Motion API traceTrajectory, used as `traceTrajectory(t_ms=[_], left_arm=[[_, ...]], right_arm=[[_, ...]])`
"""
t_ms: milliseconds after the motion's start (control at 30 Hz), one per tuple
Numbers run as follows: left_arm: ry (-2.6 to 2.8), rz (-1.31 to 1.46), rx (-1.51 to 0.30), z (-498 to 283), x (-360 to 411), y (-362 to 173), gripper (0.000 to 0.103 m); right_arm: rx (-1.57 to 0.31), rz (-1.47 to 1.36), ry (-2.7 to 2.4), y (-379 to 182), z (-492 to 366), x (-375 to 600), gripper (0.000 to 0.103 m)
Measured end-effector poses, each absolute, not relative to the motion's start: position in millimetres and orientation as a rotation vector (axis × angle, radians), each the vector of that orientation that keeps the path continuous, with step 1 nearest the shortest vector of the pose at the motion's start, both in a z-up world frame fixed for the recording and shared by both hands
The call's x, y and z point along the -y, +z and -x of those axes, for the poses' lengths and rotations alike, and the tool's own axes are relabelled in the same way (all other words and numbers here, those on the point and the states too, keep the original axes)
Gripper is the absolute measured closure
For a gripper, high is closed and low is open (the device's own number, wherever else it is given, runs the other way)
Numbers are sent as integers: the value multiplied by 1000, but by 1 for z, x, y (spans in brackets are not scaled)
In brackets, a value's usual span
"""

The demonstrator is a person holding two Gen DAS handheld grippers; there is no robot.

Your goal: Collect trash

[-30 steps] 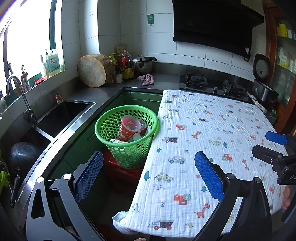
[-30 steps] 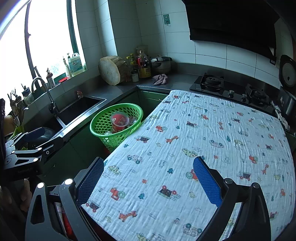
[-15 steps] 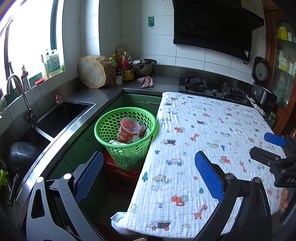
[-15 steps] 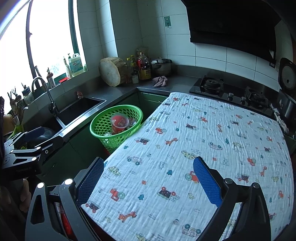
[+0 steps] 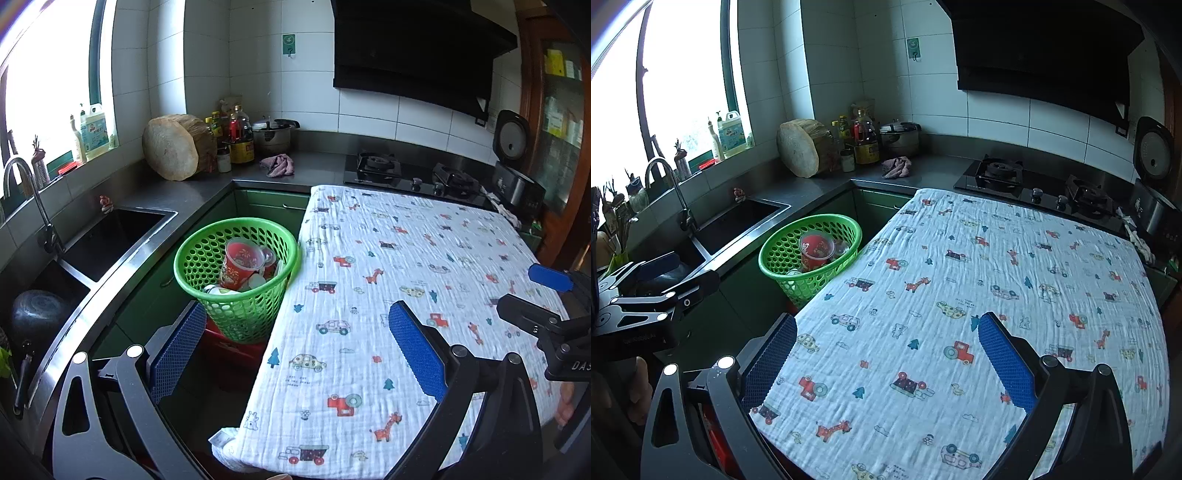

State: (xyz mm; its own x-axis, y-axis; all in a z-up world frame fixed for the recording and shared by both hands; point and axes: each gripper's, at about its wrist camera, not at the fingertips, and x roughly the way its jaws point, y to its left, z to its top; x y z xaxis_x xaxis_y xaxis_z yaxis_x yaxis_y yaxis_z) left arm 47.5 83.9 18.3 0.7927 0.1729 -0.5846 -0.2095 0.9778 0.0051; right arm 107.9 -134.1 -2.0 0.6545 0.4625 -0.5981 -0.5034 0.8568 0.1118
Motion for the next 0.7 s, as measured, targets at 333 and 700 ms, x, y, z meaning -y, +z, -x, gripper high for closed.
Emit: traceTrajectory(t_ms=[333, 700], left_arm=[[194, 69, -623, -48, -81, 18, 5], [192, 69, -622, -48, -78, 18, 5]], right_arm=[[-655, 60, 534, -2, -106, 139, 7], [-659, 60, 531, -3, -107, 138, 7]])
